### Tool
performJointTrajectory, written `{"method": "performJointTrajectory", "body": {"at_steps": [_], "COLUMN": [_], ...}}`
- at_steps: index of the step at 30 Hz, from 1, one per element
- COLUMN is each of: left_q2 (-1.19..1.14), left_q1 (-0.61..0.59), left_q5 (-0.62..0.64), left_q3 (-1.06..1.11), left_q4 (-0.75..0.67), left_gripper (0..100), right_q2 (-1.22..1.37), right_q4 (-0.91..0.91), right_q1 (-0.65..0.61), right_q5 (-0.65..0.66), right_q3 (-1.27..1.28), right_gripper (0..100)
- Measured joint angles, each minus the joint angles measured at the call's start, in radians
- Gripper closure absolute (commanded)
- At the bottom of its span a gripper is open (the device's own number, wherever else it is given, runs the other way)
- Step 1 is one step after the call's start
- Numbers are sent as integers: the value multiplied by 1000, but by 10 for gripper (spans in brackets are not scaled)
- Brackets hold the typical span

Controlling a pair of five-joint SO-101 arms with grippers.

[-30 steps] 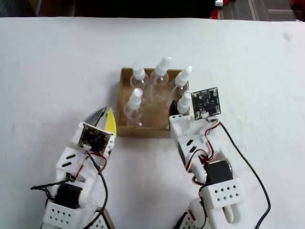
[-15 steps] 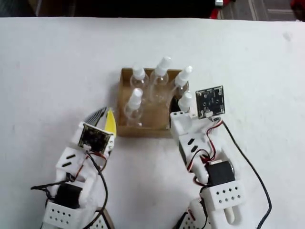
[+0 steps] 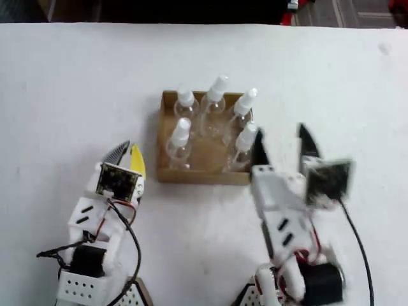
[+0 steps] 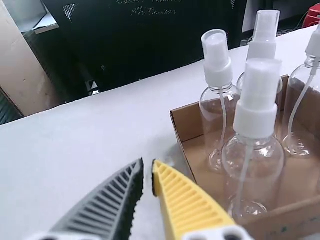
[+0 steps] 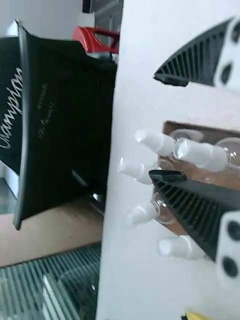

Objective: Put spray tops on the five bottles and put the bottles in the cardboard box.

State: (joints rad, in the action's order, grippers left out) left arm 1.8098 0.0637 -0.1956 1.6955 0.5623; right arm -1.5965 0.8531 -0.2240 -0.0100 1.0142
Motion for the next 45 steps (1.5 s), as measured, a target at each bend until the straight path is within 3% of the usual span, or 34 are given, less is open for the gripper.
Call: {"method": "performJointTrajectory", "body": {"at_steps": [7,9,13,21,28,34,38,45], "left_q2": [0,0,2,-8,-379,-681,-612,-307], "left_q1": [-64,-72,-72,-81,-83,-83,-81,-81], "left_q5": [0,0,-58,-91,-91,-91,-91,-95], "left_q3": [-126,-206,-393,-878,-1350,-1682,-1863,-1924], "left_q4": [81,141,272,542,733,1039,1162,1166], "left_gripper": [965,965,965,965,965,965,963,961], "right_q2": [-55,-57,-54,-64,121,247,210,51], "right_q4": [8,8,8,120,339,608,733,838], "right_q1": [222,227,216,106,89,87,83,84], "right_q5": [0,0,0,0,0,0,0,0], "right_q3": [-6,-6,-18,-290,-664,-979,-1177,-1244], "right_gripper": [991,957,982,980,981,981,981,981]}}
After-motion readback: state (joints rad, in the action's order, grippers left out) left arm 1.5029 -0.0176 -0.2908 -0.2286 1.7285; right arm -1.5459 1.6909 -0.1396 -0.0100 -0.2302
